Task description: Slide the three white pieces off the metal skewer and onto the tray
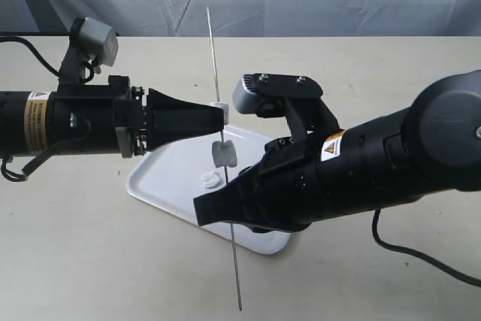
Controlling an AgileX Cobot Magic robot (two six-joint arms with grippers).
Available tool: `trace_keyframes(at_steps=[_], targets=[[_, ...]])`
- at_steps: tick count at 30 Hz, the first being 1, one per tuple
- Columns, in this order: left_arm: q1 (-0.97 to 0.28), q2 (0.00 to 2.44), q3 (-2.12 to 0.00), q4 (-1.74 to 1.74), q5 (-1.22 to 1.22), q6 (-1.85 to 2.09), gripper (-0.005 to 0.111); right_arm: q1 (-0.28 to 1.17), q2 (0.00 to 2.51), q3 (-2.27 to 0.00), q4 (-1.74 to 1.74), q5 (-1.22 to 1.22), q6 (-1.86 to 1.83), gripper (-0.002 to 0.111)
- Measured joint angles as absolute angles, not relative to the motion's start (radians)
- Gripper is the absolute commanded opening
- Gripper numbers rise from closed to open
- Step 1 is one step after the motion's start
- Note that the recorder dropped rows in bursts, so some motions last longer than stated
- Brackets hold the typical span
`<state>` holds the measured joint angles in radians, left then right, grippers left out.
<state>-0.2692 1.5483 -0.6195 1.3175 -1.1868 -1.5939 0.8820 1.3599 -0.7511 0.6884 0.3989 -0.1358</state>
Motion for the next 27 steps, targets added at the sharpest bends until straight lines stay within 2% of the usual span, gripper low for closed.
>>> trace_keyframes(at_steps=[2, 7, 27], targets=[[-0.269, 1.548, -0.62, 1.317, -1.185, -1.594, 0.019, 0.882, 1.36, -0.751, 0.686, 0.399, -0.136, -0.001], [-0.269, 1.548, -0.62, 1.317, -1.177, -1.594, 0.0, 0.882, 1.36, -0.751, 0.671, 0.399, -0.136, -0.001], [-0.269, 1.554, -0.608, 1.249, -1.146, -1.525, 0.0, 0.882, 1.42, -0.76, 0.647, 0.397, -0.139, -0.001]])
